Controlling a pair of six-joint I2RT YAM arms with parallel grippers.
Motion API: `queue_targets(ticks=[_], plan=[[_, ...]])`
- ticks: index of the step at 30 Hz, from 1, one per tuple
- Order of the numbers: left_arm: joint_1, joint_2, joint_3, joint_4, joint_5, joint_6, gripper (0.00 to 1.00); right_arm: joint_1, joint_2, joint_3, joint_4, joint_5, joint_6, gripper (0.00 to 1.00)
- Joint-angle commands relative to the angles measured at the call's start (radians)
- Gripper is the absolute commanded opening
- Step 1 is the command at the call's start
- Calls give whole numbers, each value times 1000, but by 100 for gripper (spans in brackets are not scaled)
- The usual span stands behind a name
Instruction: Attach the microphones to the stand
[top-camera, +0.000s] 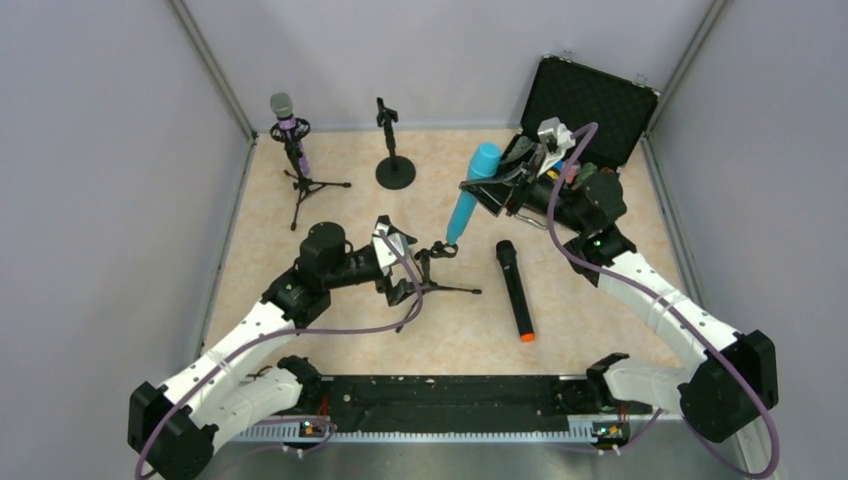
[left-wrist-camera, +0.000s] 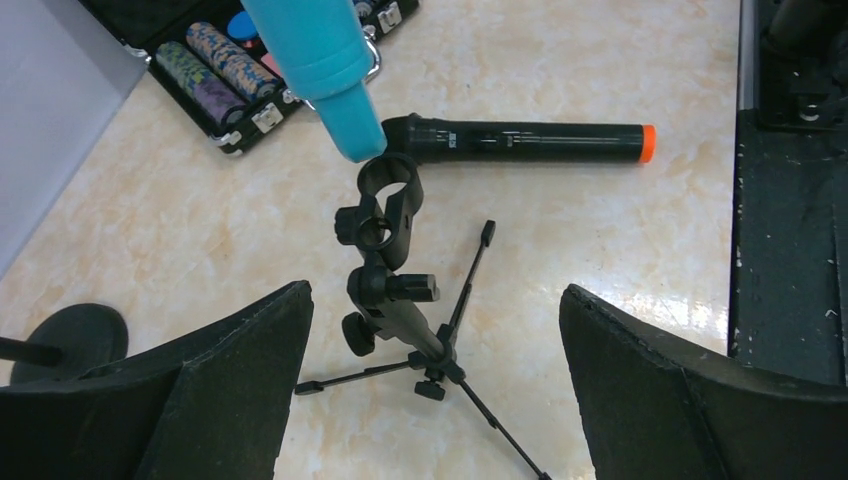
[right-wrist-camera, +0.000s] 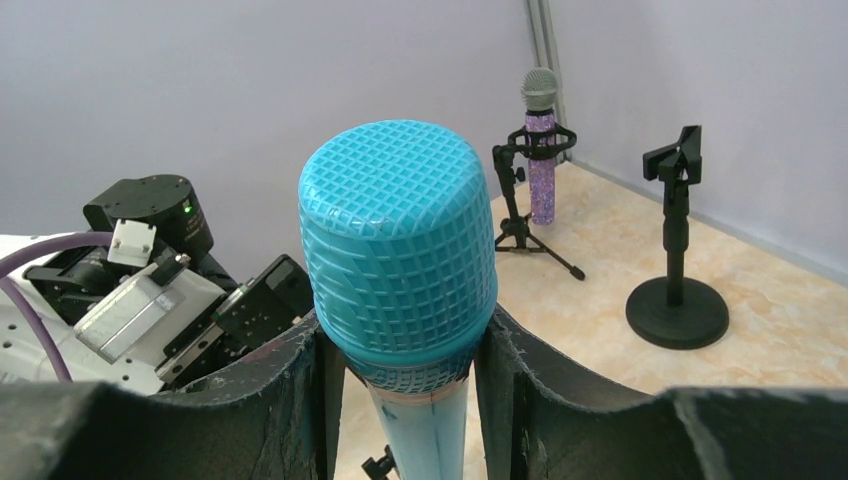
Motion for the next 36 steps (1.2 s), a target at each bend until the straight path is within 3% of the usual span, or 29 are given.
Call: queue_targets(ticks=[1,21,36], plan=[[3,12,41,-21,54,28,97,25,7,31,80,7,-5,0],[2,6,11,2,22,3,96,29,25,-68,67,40,-31,0],[2,23,6,26,15,-1,97,73,41,-82,-33,51,-158,0]])
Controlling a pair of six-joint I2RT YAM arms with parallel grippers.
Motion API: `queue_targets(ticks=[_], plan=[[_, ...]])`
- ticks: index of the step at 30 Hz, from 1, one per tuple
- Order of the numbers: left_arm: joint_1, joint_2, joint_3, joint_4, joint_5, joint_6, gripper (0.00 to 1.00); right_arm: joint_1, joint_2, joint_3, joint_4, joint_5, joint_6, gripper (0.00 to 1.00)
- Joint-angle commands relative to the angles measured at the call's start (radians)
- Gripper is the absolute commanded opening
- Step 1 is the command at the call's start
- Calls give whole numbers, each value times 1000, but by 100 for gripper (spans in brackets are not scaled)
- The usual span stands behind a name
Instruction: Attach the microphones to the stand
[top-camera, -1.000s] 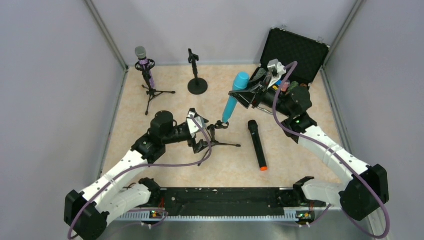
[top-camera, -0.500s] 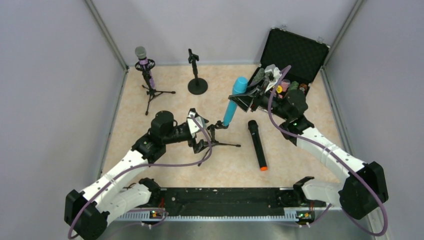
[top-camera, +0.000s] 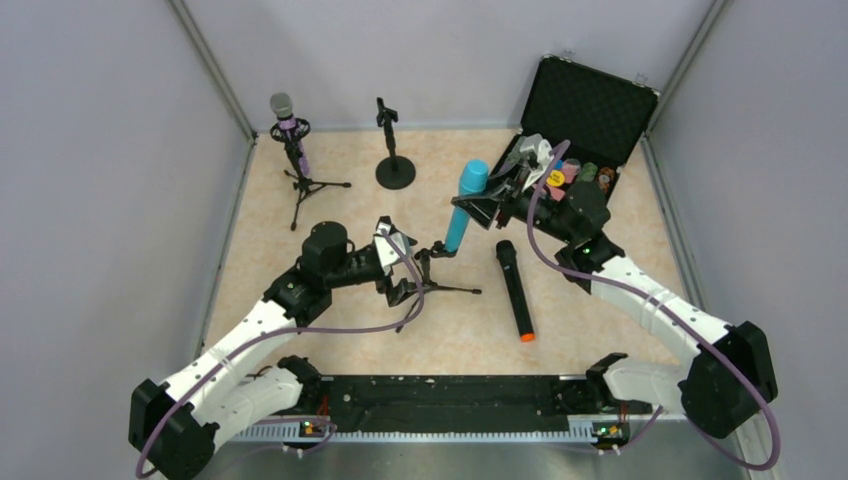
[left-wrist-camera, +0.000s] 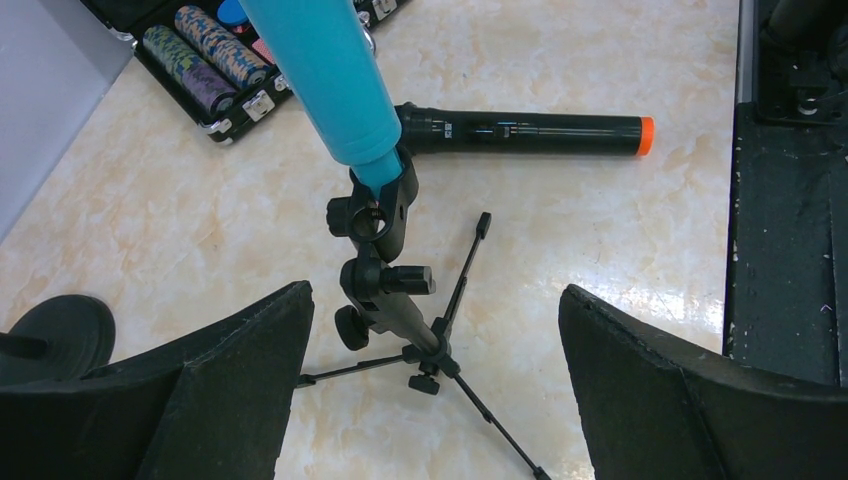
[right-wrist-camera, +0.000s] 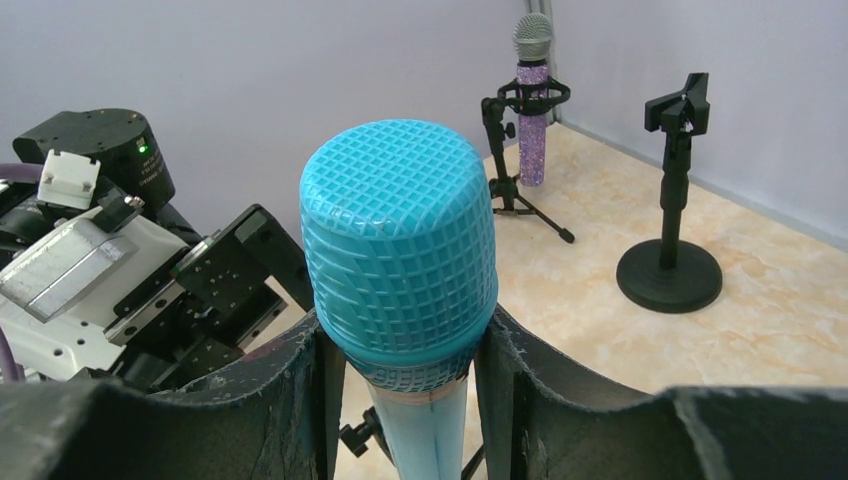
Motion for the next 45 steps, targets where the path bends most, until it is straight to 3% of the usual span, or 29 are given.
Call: queue_targets(ticks=[1,27,45], plan=[[3,3,3,51,4,-4,97,29,18,-8,-41,14,-80,0],[3,24,-22,144,-42,-55,97,96,59,-77,-132,61,-201,0],[1,54,-22,202,-28,-107,97,108,32,-223,-45,116,-222,0]])
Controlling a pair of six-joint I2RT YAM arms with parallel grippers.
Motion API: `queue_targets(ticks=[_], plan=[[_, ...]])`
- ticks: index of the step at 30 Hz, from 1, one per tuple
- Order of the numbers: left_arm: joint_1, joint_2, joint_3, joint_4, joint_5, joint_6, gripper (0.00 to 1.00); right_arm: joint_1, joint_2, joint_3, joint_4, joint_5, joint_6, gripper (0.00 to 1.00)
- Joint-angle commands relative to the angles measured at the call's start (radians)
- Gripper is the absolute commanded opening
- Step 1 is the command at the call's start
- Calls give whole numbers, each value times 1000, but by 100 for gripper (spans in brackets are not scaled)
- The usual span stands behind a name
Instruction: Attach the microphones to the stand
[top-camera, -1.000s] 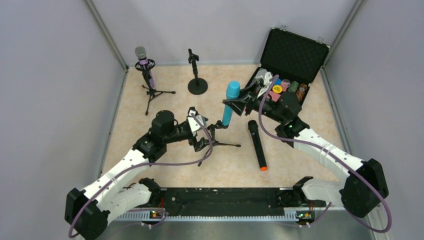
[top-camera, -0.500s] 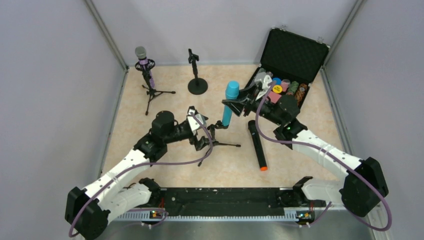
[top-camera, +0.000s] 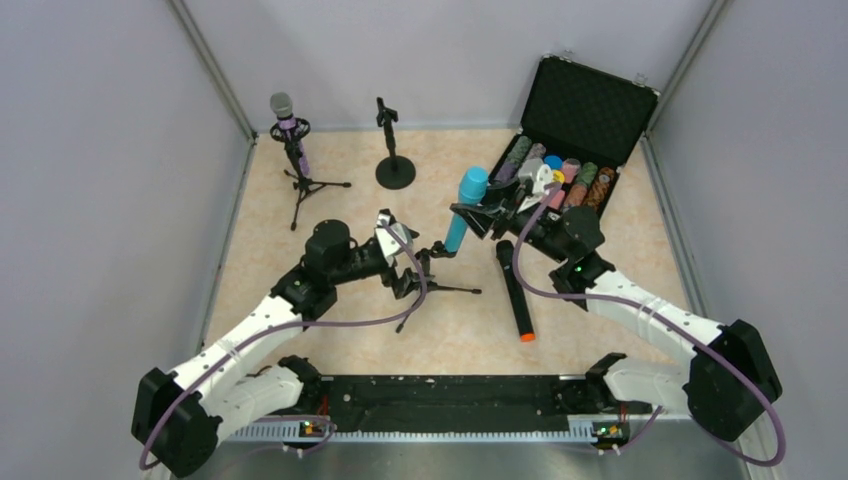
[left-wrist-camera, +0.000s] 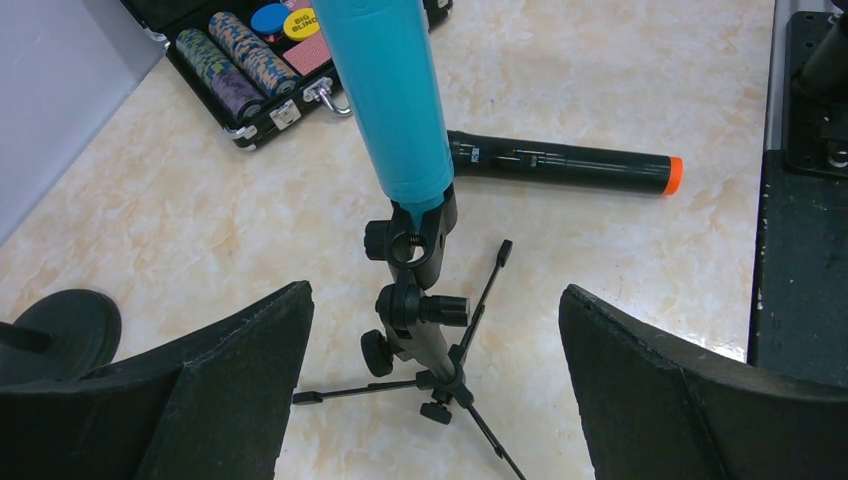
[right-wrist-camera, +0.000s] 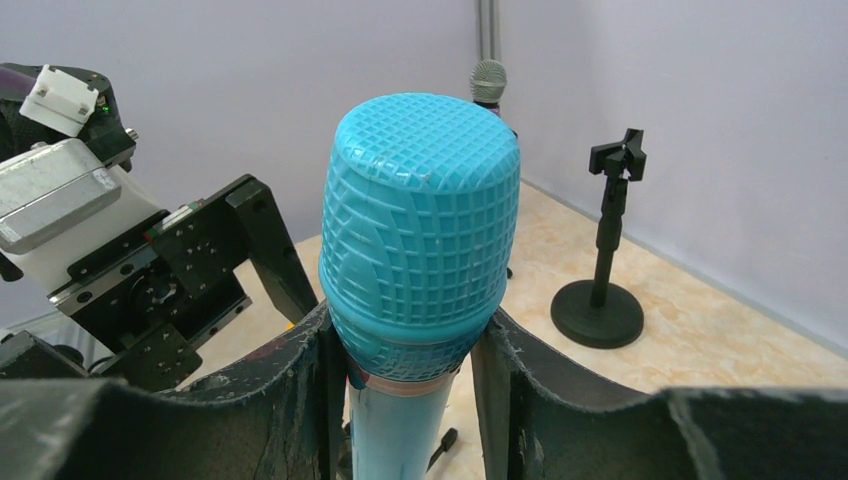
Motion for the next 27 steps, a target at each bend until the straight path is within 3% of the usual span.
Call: queue_targets(ticks=[1,27], plan=[[1,13,-1,68,17,-21,97,30,39,-89,-222,-14,-40,0],[1,41,16,64,5,-35,96,100,71,-148,-237,110,-91,0]])
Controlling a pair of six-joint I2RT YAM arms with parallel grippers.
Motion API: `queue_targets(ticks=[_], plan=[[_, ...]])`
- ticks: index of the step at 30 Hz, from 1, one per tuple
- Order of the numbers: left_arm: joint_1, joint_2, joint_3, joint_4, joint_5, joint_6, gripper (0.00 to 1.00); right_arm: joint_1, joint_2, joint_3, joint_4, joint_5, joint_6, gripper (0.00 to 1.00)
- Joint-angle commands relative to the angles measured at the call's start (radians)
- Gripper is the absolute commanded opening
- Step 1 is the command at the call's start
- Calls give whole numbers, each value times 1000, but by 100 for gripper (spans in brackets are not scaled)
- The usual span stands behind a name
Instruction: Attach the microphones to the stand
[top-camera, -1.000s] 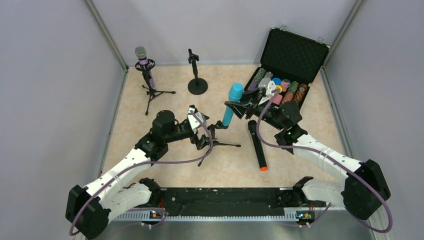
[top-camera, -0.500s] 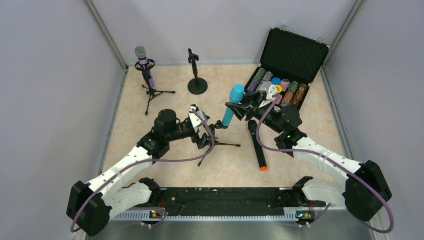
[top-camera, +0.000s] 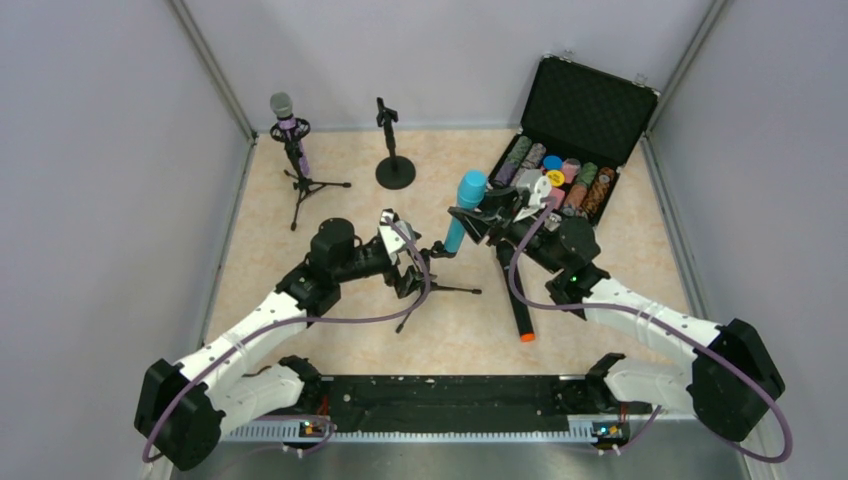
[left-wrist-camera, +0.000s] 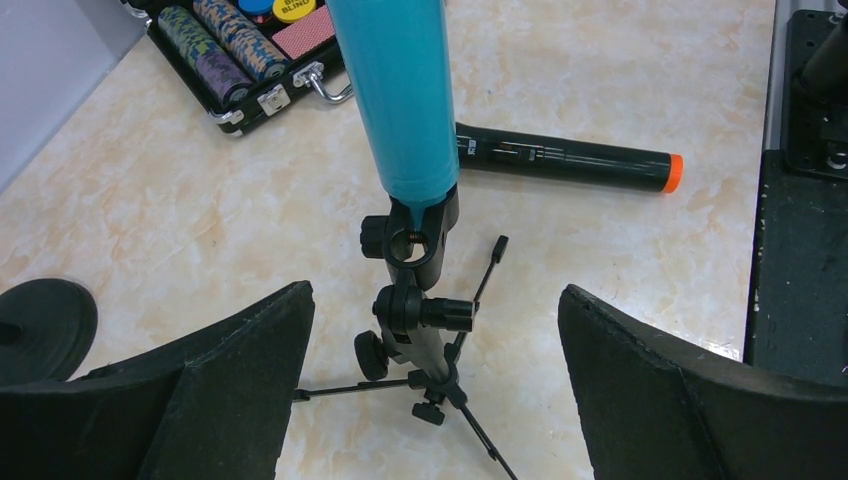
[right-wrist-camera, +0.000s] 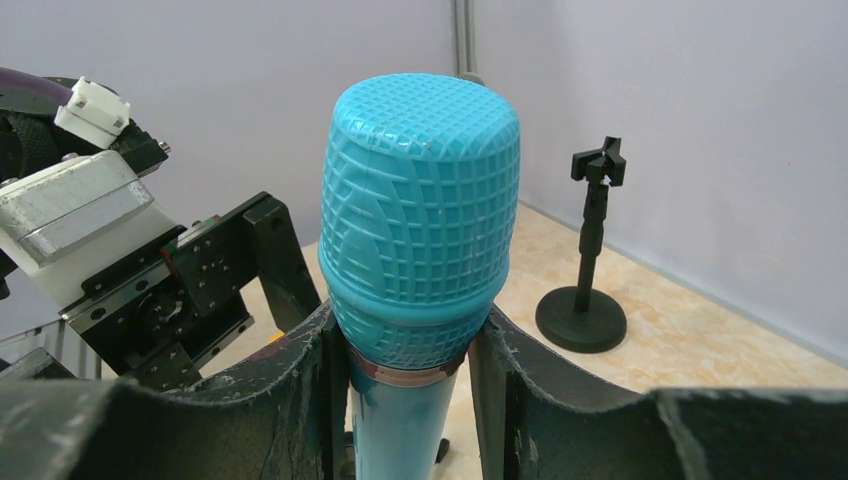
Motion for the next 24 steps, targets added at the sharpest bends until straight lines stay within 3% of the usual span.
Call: queue_targets(ticks=[1,24], plan=[[1,-9,13,40,4,-8,96,40,90,-87,-299,-13,-49,0],[1,-30,-10,42,-26,2,96,140,124,-158,-303,175,-80,0]])
